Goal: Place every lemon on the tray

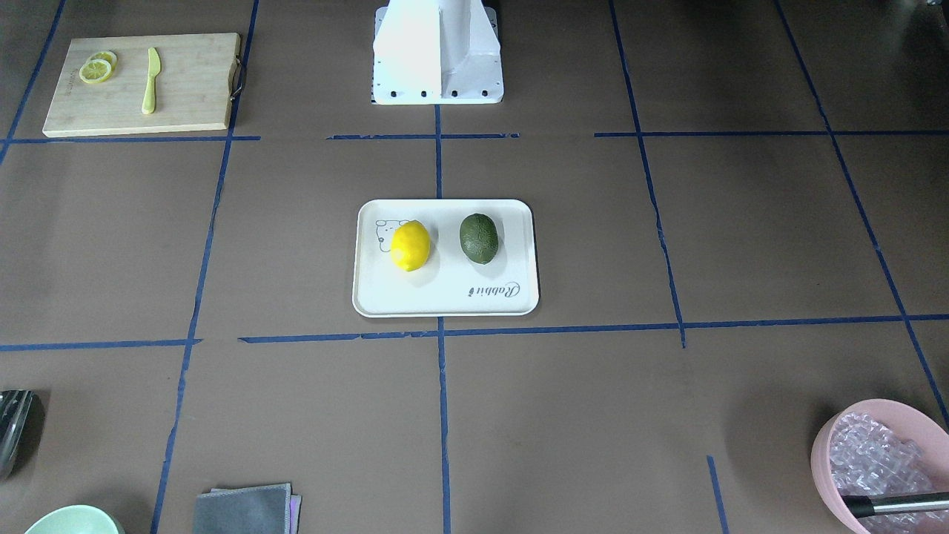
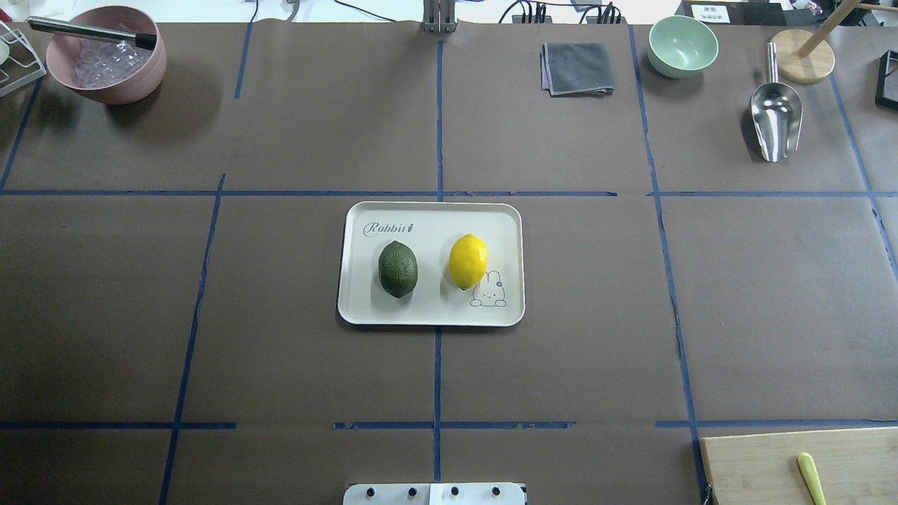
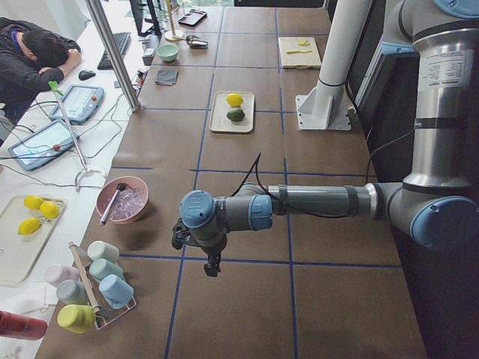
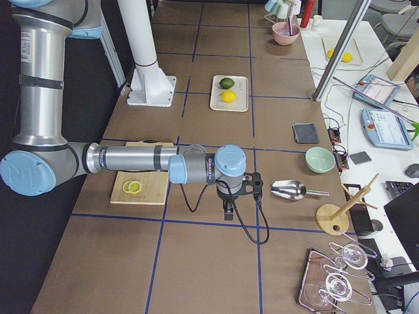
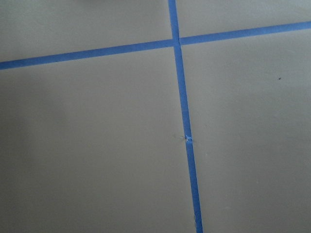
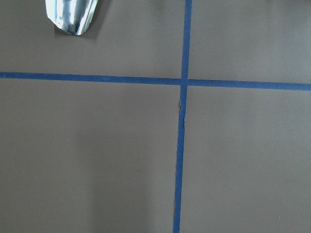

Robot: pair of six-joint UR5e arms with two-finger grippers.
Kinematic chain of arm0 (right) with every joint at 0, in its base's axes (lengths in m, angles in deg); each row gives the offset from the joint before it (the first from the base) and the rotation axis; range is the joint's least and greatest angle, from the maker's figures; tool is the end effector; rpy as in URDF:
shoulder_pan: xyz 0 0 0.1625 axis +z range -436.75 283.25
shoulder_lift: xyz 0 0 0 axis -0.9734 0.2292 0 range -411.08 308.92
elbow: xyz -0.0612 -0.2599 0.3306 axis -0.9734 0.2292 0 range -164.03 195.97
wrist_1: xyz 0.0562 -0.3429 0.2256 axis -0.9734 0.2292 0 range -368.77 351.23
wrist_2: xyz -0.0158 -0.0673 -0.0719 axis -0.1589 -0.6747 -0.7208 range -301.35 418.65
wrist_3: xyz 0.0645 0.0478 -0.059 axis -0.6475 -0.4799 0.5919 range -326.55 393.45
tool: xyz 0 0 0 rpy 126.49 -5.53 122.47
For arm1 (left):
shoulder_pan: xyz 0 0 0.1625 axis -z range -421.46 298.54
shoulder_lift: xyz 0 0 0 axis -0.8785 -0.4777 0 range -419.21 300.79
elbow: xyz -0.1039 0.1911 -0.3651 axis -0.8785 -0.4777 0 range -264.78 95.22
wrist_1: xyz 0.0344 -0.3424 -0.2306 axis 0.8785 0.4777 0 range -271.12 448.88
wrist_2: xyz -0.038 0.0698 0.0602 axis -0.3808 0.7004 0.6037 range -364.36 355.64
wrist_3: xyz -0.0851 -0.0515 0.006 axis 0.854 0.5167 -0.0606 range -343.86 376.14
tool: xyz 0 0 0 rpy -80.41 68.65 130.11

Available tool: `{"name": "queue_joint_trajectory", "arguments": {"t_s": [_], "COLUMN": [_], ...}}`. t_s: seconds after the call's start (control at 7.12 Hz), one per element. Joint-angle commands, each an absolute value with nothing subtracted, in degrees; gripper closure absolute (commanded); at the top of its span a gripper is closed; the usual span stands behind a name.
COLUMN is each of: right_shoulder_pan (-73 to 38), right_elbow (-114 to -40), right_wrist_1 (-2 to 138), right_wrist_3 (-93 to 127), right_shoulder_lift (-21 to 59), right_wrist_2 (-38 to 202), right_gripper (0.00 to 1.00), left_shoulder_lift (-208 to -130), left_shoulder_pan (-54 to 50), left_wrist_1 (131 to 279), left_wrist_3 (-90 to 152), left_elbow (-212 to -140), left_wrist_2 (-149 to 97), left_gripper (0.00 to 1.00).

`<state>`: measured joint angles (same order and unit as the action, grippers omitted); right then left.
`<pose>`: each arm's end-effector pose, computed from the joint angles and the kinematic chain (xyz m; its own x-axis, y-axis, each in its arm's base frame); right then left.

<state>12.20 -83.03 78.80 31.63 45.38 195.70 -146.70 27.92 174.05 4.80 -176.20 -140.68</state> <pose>0.0522 -0.4504 0.6264 0.6803 -0.0443 0.7316 -0.0032 0.9980 0.0635 -0.0563 -0.4661 0.6732 0.6758 0.1298 -0.7256 -0.1464 0.9884 0.0404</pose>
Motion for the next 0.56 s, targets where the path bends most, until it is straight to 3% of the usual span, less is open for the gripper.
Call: {"name": "queue_joint_trajectory", "arguments": {"t_s": [0.0, 0.42], "right_shoulder_pan": [12.2, 12.2], "right_elbow": [-83.1, -82.8], "right_wrist_1": [78.8, 78.9], "right_wrist_3": [31.7, 31.5], "right_shoulder_lift": [45.3, 45.4], "right_wrist_2": [195.7, 195.7], "right_gripper": [0.0, 0.0], "left_shoulder_lift": [-146.7, -146.7], "left_shoulder_pan": [28.1, 28.1], "left_wrist_1": [174.1, 174.0], "left_wrist_3": [4.8, 4.9], "left_elbow": [-176.3, -176.3], "left_wrist_2": [-140.6, -140.5], "left_gripper": [0.0, 0.0]}}
